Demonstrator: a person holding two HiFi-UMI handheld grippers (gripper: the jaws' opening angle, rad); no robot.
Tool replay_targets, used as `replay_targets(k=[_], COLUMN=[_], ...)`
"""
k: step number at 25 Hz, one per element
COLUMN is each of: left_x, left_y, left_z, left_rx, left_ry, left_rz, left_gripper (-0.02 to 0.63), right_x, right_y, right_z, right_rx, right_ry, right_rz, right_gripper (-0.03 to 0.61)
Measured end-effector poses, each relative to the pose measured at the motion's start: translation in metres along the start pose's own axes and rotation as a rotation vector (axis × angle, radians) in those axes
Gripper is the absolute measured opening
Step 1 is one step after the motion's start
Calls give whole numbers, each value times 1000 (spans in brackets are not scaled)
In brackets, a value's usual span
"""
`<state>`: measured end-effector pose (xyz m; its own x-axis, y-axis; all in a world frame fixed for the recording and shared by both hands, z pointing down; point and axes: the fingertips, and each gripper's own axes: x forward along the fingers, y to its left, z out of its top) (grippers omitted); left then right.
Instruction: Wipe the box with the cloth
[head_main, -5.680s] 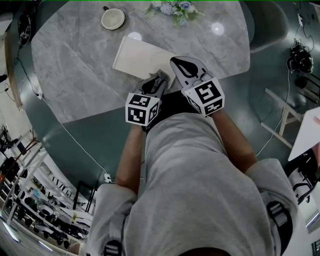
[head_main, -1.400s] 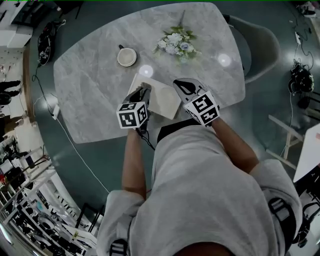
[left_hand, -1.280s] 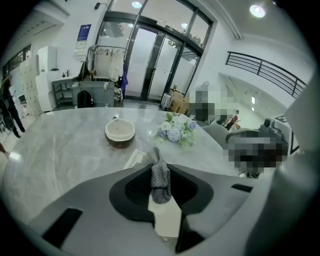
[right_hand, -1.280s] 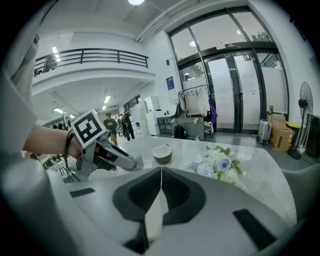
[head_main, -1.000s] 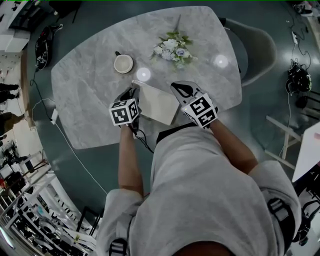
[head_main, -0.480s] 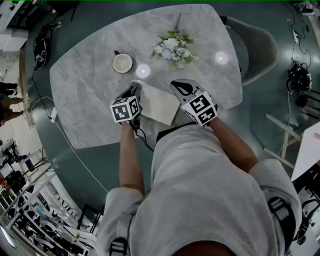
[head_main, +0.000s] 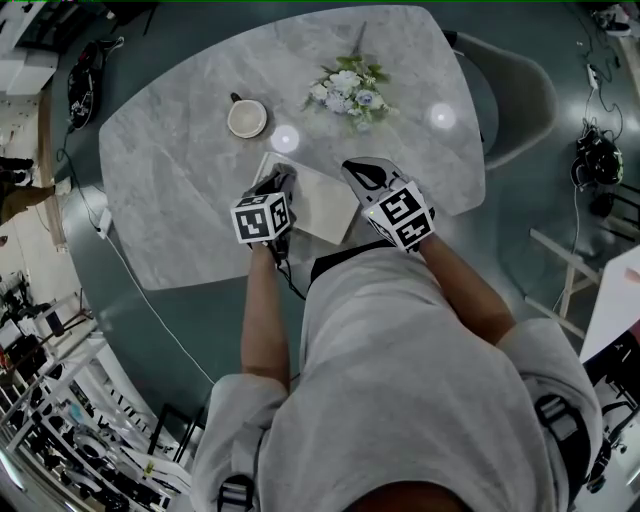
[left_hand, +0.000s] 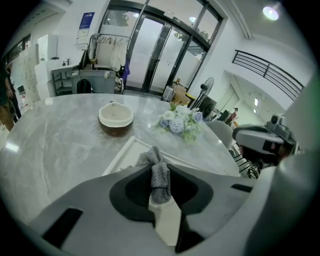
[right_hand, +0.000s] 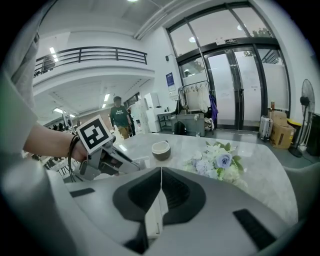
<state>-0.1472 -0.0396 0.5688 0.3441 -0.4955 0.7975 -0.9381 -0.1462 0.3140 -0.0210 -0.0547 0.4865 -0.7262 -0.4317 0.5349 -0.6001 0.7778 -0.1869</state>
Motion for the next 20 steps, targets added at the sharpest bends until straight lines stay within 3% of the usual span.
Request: replay_targets(k=[6,20], left_x=[0,-8], left_y=[-24,-40], left_z=[-11,-23], left_rx=[31,48], left_ry=[14,-4], left_rz=[-34,-27], left_gripper=[92,92], right_x=[-6,-17], right_y=[7,16], right_z=[-7,-22], right_rx=[2,14], right_ry=[7,12], right_rz=[1,0], right_gripper=[26,26])
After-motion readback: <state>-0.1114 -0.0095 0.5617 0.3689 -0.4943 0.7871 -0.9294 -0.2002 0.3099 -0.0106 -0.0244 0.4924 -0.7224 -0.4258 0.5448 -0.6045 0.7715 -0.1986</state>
